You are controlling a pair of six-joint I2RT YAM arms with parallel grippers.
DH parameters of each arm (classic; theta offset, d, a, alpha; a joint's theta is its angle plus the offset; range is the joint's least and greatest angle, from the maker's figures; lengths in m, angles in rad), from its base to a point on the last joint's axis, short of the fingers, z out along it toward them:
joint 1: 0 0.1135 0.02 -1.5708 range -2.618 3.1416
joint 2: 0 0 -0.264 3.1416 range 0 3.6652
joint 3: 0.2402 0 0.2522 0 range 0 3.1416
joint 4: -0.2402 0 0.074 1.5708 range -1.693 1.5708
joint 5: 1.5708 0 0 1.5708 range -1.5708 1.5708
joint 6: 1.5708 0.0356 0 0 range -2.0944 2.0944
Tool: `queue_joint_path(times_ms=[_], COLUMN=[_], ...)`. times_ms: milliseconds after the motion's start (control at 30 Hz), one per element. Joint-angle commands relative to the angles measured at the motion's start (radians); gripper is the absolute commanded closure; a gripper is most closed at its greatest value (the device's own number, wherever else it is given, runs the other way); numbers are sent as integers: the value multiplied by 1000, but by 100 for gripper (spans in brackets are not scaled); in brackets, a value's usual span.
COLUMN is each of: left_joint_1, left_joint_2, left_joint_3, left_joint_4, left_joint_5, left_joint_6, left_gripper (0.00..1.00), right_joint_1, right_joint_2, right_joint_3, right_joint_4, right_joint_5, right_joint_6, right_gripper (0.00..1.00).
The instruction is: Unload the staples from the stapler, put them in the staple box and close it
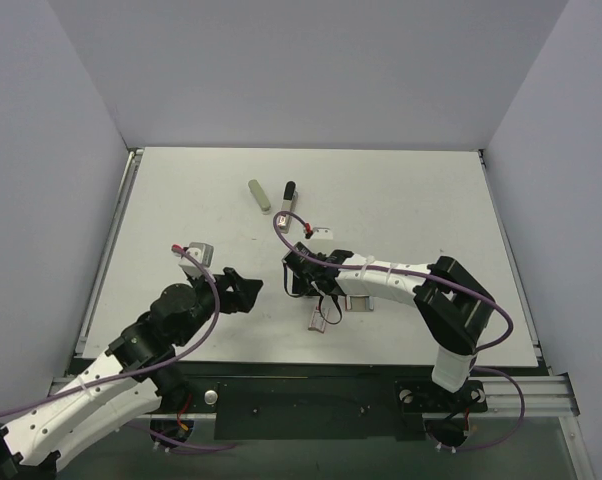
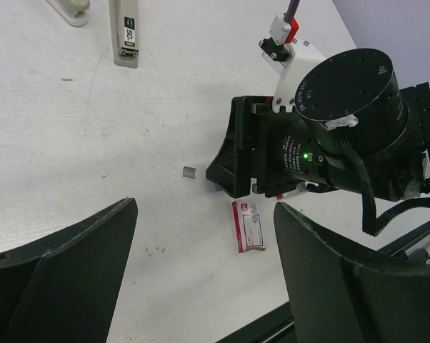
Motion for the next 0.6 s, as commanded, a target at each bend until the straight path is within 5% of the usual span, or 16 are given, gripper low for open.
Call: queue_joint_path(times_ms=[0, 567], left_joint_1=[-3, -3], left_joint_2=[-50, -136], left_joint_3=[-10, -15], left_joint_4=[-1, -71], left_joint_5=[-37, -75], left_joint_6=[-16, -7], left_gripper=[12, 12], right_joint_1=[3, -4], right_joint_2=[21, 93], right_joint_3=[31, 47], right_joint_4=[-34, -51], right_joint_5=[51, 49], right_joint_6=[30, 54], right_gripper=[52, 57])
